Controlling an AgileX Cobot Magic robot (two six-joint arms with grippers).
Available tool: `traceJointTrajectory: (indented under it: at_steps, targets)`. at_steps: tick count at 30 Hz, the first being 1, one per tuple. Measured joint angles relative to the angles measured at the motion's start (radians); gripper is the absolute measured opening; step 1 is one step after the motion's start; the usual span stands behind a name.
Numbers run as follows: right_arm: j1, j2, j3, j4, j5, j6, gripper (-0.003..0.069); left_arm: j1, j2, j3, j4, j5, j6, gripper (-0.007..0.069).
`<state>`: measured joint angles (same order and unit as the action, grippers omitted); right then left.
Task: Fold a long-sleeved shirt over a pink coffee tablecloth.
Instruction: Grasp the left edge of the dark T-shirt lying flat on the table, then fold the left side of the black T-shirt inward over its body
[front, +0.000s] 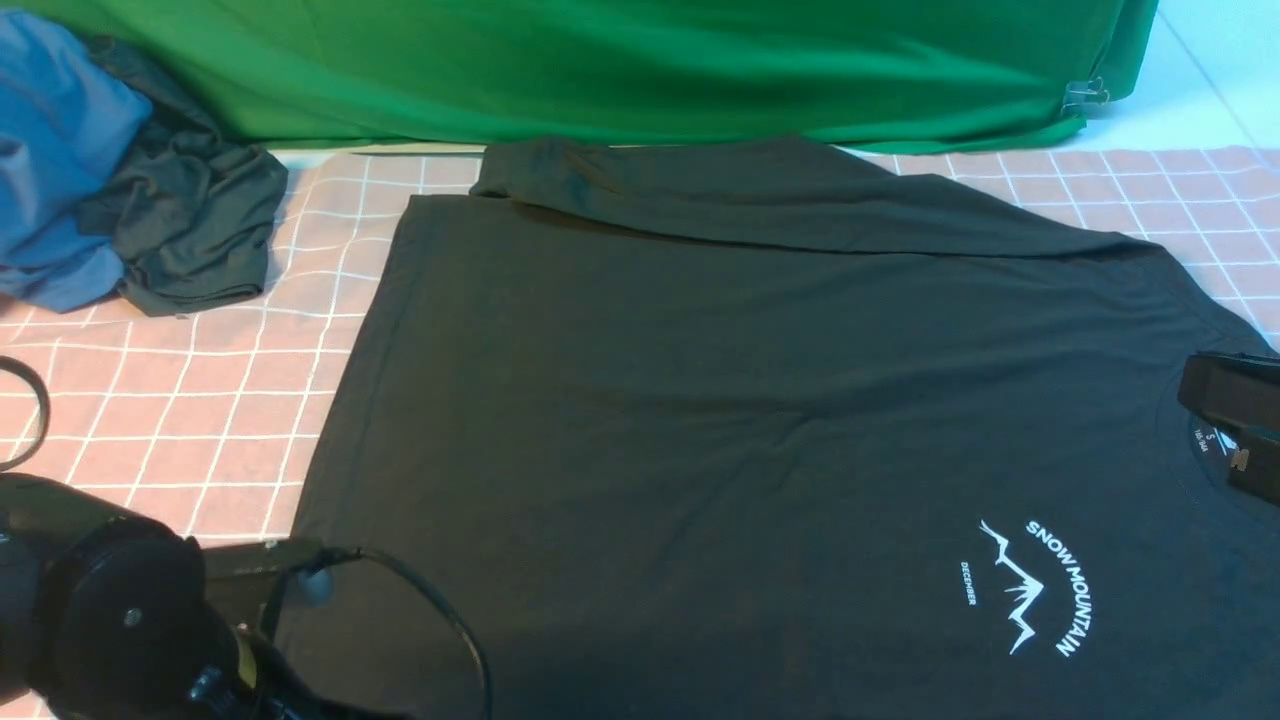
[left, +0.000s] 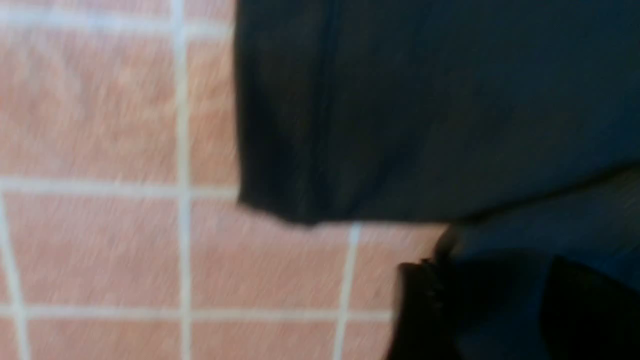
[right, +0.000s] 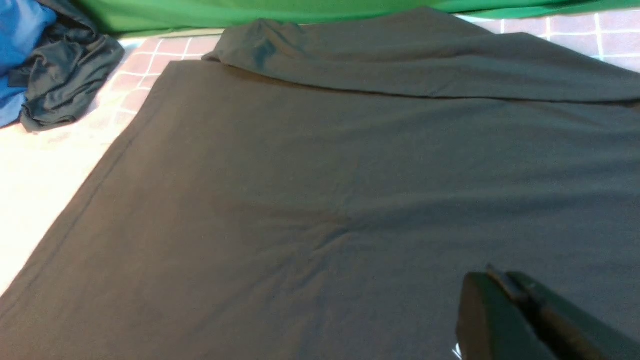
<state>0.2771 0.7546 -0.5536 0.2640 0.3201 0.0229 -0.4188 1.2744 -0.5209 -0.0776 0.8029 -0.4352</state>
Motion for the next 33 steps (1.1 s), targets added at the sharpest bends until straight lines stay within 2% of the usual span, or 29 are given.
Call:
traceJointTrajectory:
  at_steps: [3,7,15,19,20,22,24,28,33]
  targets:
    - [0.000,0.000,0.000,0.000,0.000,0.000,0.0052,0.000,0.000,0.000,0.000,-0.029,0.014,0.0429]
    - [0.000,0.000,0.000,0.000,0.000,0.000,0.0057,0.000,0.008,0.000,-0.001,-0.036,0.022,0.0442]
    - [0.000,0.000,0.000,0.000,0.000,-0.004,0.0064,0.000,0.090,0.000,-0.011,-0.005,-0.008,0.0367]
    - [0.000,0.000,0.000,0.000,0.000,-0.008,0.0069,0.000,0.098,0.000,-0.017,-0.011,-0.005,0.0277]
    - [0.000,0.000,0.000,0.000,0.000,-0.009,0.0070,0.000,0.097,0.000,-0.019,-0.003,0.004,0.0189]
    - [0.000,0.000,0.000,0.000,0.000,-0.011,0.0070,0.000,0.091,0.000,-0.019,0.018,0.022,0.0079]
    - [0.000,0.000,0.000,0.000,0.000,-0.011,0.0070,0.000,0.082,-0.002,-0.019,0.038,0.026,0.0048]
    - [0.000,0.000,0.000,0.000,-0.001,-0.014,0.0070,0.000,0.008,-0.073,-0.016,0.160,0.029,0.0046]
    - [0.000,0.000,0.000,0.000,-0.010,-0.023,0.0070,0.000,-0.103,-0.227,0.022,0.217,0.044,0.0046]
